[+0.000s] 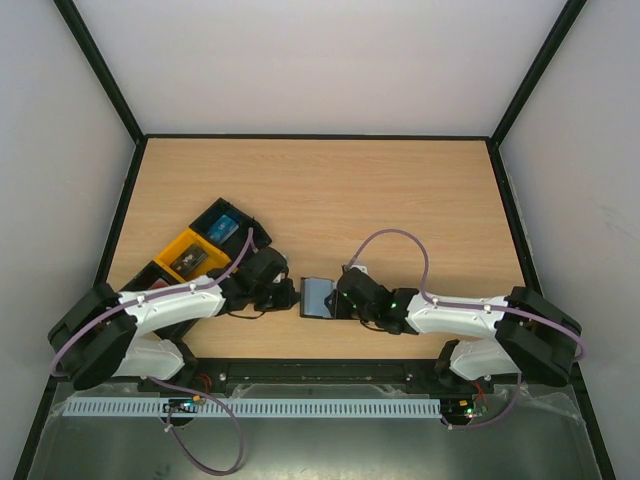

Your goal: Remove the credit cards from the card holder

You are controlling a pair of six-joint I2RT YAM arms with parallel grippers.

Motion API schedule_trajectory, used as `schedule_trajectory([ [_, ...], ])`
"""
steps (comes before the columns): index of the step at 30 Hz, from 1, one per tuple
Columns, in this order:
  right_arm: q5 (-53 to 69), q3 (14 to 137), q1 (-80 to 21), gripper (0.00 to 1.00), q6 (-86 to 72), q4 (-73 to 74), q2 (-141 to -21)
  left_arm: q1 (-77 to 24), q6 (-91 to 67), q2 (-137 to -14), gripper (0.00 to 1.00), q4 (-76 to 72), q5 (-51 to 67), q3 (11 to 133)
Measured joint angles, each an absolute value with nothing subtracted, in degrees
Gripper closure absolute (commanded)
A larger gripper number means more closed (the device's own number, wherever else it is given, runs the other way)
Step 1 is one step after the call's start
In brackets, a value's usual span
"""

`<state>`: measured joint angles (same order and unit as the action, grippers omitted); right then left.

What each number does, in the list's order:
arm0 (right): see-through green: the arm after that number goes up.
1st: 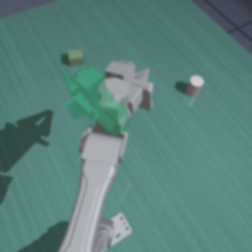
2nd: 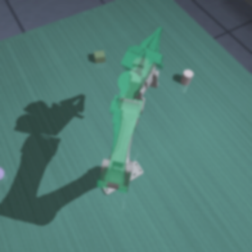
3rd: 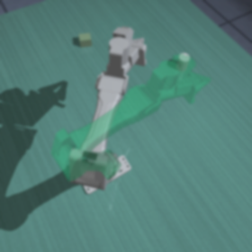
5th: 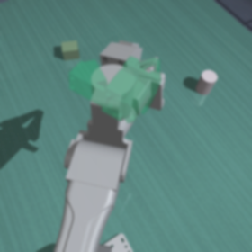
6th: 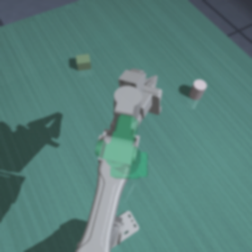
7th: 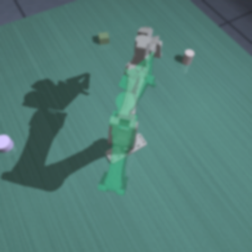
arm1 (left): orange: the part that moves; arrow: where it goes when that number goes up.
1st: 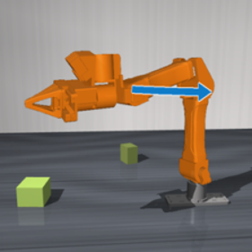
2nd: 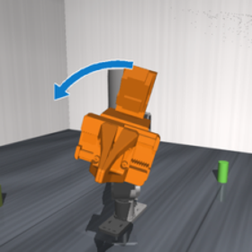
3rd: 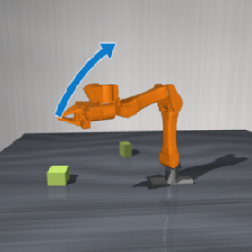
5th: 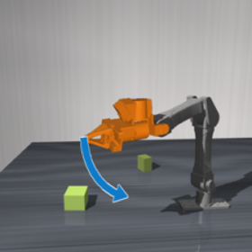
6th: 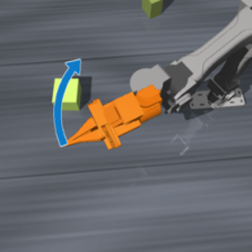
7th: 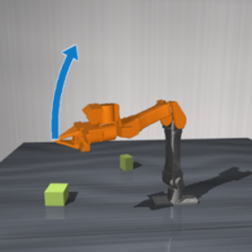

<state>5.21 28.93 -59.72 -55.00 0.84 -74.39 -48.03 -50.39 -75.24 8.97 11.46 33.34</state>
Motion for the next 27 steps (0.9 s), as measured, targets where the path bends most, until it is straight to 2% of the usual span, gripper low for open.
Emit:
schedule_trajectory([
  [4,5.5,27.0,-59.7,0.71,-55.1,-1.6,-74.4,-47.5,-50.9,-73.3,0.6,10.1,10.9,33.3],
  [8,6.3,25.5,-59.7,0.73,-55.1,-4.2,-74.7,-47.4,-51.5,-70.5,0.45,10.8,10.6,33.4],
  [10,6.6,25.2,-59.7,0.74,-55.1,-5.1,-74.7,-47.4,-52.0,-68.9,0.41,10.7,10.9,33.4],
  [14,6.7,25.1,-59.7,0.76,-55.1,-6.3,-74.7,-47.3,-52.4,-66.7,0.4,9.1,11.8,33.4],
  [27,4.3,27.6,-59.3,0.81,-54.0,-5.7,-75.8,-45.0,-55.2,-68.7,0.46,-3.4,20.4,29.8],
])
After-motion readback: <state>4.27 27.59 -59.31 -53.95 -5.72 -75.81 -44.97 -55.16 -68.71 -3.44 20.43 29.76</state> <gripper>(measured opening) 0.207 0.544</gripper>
